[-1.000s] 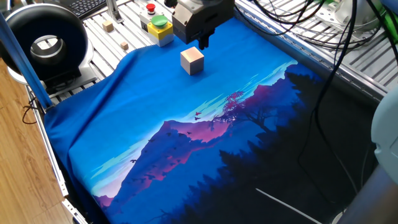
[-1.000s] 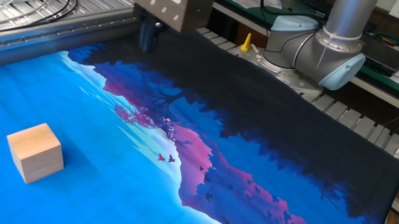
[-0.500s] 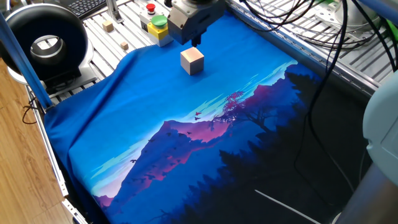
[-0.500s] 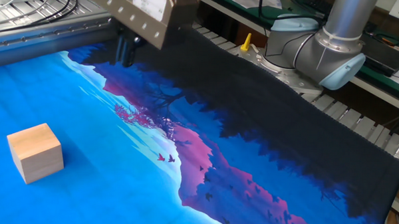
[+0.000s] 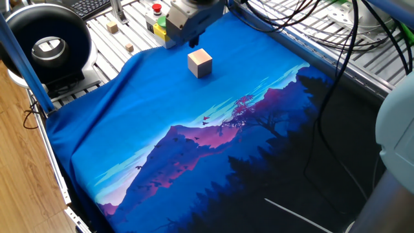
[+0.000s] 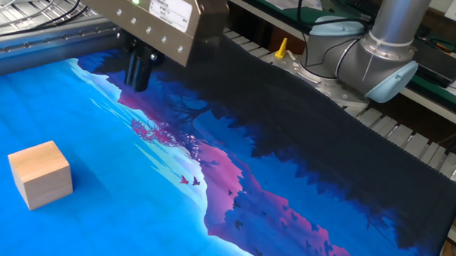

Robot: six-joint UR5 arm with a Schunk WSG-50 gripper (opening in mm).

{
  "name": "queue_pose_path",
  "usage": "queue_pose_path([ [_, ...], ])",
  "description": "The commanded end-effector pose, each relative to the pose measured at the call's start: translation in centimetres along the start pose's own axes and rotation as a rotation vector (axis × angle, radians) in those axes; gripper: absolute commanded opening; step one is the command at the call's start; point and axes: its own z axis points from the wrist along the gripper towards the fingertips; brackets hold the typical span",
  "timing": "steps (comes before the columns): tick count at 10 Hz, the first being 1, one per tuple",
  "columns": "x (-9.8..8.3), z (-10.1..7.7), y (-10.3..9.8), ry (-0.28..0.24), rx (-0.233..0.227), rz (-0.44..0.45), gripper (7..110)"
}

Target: Hold a small block with the gripper and sweep it from left to right on the table

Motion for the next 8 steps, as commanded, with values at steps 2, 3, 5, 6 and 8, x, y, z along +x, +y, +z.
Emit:
queue_pose_path([
  [2, -0.8, -0.5, 2.2, -0.027, -0.078, 0.008, 7],
  [3, -0.5, -0.5, 2.3, -0.014, -0.084, 0.000, 7],
  [5, -0.2, -0.5, 2.7, -0.002, -0.100, 0.010, 7],
  [6, 0.1, -0.6, 3.1, 0.011, -0.117, 0.007, 7],
  [8, 1.5, -0.5, 1.6, 0.068, -0.056, 0.003, 7],
])
